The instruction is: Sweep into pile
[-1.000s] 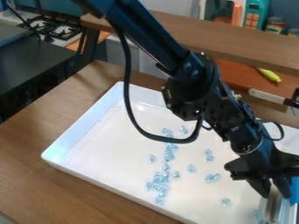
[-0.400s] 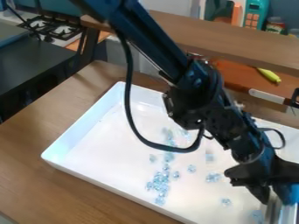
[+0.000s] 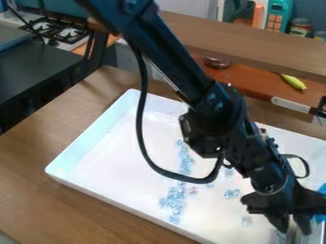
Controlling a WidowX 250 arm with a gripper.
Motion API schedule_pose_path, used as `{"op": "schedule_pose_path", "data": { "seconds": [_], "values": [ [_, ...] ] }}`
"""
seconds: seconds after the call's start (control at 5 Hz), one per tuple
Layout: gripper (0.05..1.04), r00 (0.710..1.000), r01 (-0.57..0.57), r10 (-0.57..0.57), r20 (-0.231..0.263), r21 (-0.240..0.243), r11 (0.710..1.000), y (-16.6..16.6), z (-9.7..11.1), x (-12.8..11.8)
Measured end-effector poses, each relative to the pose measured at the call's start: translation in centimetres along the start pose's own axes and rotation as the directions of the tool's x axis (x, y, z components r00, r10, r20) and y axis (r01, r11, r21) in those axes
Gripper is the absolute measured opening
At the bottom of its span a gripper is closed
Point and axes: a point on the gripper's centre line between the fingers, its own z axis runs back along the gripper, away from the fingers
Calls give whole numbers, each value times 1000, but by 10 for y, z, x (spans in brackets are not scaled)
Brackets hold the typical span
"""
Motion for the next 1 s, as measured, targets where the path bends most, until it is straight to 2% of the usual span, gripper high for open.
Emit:
{"op": "schedule_pose_path", "data": {
  "seconds": [0.4, 0.8, 1.0],
  "values": [
    [337, 1000, 2, -2, 2, 74, 997, 15, 3, -2],
    [337, 997, -60, 67, -29, 196, 979, 63, 37, 9],
    [337, 997, -59, 71, -36, 256, 965, 86, 45, 15]
  ]
}}
